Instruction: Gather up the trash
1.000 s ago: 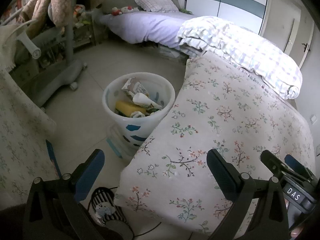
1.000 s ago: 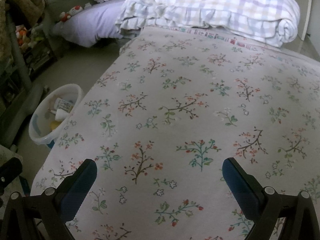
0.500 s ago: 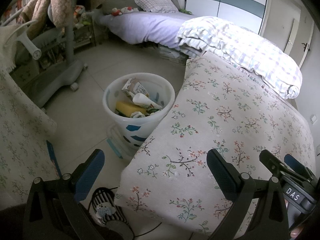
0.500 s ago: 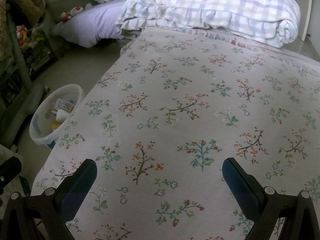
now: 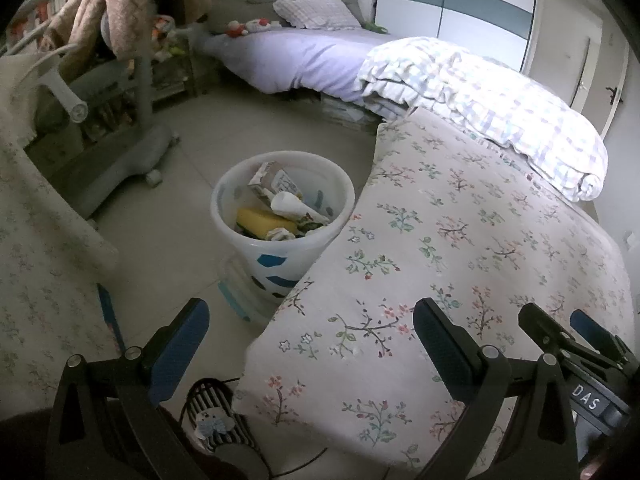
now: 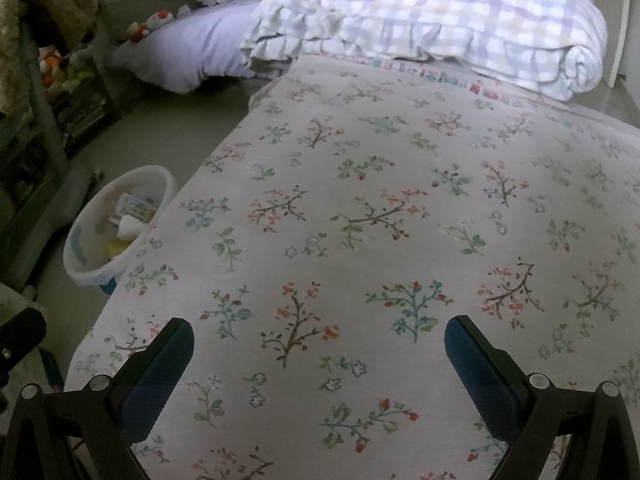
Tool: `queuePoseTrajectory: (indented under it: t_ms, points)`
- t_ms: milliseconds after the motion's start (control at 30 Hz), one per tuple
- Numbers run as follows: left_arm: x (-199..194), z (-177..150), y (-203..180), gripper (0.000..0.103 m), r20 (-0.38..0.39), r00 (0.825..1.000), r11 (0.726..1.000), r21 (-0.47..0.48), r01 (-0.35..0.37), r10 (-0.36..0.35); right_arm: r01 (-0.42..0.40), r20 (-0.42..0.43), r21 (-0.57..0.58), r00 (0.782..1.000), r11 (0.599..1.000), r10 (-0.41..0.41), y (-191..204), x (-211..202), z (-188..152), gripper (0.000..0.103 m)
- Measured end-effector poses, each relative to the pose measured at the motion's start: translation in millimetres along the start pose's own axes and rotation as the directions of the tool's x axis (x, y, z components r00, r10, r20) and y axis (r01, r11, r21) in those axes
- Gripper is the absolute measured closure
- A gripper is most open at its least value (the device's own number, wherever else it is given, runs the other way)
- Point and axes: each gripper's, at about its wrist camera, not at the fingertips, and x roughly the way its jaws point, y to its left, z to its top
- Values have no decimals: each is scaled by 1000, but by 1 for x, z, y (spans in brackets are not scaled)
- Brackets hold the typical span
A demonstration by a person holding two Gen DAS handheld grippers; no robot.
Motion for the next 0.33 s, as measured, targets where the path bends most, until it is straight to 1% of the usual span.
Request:
queuePoseTrajectory:
  t_ms: [333]
  points:
    - [7,-4,-12,0,-9,1000,999,26,-22,23,-21,-4,8,1000,1000,21,-3,2,2,0]
